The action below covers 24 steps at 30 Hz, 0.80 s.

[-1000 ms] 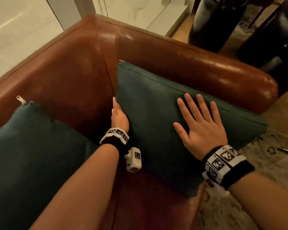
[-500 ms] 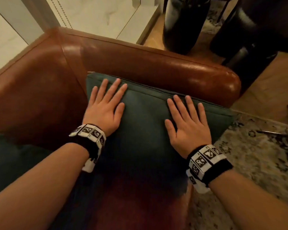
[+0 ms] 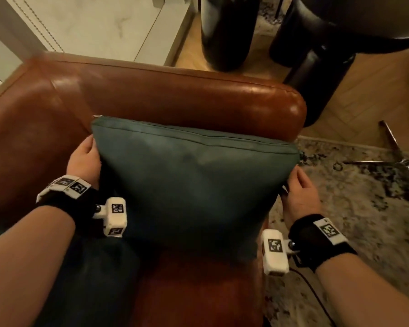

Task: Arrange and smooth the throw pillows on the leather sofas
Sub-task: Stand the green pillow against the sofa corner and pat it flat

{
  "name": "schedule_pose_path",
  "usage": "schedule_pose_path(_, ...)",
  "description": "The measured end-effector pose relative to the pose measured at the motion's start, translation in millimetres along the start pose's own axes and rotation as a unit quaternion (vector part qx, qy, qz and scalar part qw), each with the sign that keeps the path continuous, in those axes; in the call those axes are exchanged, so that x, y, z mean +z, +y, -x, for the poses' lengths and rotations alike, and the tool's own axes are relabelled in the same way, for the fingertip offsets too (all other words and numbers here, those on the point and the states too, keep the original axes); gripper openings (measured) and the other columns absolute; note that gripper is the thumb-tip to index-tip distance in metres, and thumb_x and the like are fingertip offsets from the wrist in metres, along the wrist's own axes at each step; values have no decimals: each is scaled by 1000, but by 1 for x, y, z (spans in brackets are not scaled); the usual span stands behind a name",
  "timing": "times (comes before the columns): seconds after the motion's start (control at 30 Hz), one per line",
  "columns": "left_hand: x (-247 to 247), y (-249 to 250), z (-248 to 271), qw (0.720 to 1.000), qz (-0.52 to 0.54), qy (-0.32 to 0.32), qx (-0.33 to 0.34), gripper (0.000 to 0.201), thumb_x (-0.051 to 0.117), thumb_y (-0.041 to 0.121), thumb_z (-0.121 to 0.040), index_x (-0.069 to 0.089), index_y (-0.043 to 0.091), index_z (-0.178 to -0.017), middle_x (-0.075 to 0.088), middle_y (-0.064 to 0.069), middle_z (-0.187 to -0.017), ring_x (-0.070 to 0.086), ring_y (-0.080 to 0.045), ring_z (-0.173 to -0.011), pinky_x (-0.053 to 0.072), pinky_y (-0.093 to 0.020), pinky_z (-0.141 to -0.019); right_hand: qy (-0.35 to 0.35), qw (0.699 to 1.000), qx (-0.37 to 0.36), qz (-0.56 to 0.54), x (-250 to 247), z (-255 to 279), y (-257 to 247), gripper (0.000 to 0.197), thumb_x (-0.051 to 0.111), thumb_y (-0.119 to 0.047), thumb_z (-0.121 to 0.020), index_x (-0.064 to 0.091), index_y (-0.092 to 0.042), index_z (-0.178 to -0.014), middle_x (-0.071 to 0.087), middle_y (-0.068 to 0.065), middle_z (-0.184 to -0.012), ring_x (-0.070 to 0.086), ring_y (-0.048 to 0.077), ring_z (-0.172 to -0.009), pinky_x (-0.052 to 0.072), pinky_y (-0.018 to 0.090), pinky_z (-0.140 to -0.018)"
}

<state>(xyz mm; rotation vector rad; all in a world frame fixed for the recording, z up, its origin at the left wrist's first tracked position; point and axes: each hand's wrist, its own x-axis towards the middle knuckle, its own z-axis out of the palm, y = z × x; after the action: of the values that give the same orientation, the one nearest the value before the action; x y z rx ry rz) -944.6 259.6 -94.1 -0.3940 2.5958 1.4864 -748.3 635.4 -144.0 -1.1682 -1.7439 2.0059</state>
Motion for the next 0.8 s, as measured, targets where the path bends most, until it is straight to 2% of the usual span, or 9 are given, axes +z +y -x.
schedule_pose_path(0.1,2,3,-2,999,30,19,-13,30,50,34,-100,61,23,-126,67,3,-112,59,-13,-103,45,-15,-74,48,999,-19,-11,10,4,-6,59,69,-78,-62,72,-41,-107,71,-11,-115,63,14,-115,49,42,-101)
schedule_pose_path(0.2,1,4,-9,993,75,89,-14,19,55,32,-99,63,23,-113,62,11,-84,57,-6,-77,43,-10,-59,138,987,-85,-1,10,1,-16,8,66,-32,-92,70,-32,-86,71,-5,-92,67,21,-100,53,48,-96)
schedule_pose_path(0.27,-1,3,-16,989,104,103,-20,10,57,30,-98,62,22,-103,59,11,-80,53,-4,-70,44,-13,-58,156,982,-105,4,4,-6,-15,17,65,-20,-94,69,-33,-84,70,-3,-90,67,20,-93,55,50,-93)
schedule_pose_path(0.37,-1,2,-20,985,130,110,-36,7,57,27,-98,62,26,-95,61,9,-83,58,-12,-82,49,-27,-76,143,984,-104,-21,6,-9,-17,16,66,-25,-92,72,-36,-81,72,-3,-93,68,20,-96,55,49,-93)
schedule_pose_path(0.47,0,5,-19,983,159,70,-53,23,49,20,-101,62,15,-120,67,0,-100,60,-16,-101,48,-26,-86,98,991,-59,-64,16,-5,-21,13,59,-28,-97,69,-35,-92,71,-6,-101,65,16,-103,51,45,-100)
schedule_pose_path(0.53,-1,7,-17,991,120,35,-47,29,47,21,-101,63,15,-124,67,-10,-120,59,-17,-110,46,-33,-95,61,994,-33,-89,20,0,-22,15,55,-34,-98,69,-37,-101,71,-11,-109,62,10,-110,47,40,-104)
schedule_pose_path(0.6,-7,5,-17,995,84,25,-38,23,48,26,-100,70,24,-109,68,-5,-115,61,-18,-106,46,-36,-94,45,995,-37,-86,21,4,-21,20,52,-32,-100,71,-37,-100,73,-14,-105,63,8,-110,47,37,-104)
schedule_pose_path(0.67,-16,5,-16,996,54,57,-32,25,49,29,-100,71,22,-108,68,-2,-104,61,-18,-96,46,-35,-81,68,991,-80,-81,23,8,-25,23,54,-35,-99,75,-35,-89,73,-12,-96,64,14,-107,49,41,-103)
schedule_pose_path(0.8,-28,-1,-20,990,17,139,-28,33,49,30,-99,66,15,-123,67,-3,-110,60,-17,-101,44,-32,-81,63,988,-134,-52,30,4,-34,48,60,-83,-62,74,-45,-88,73,-10,-97,65,18,-104,53,42,-95)
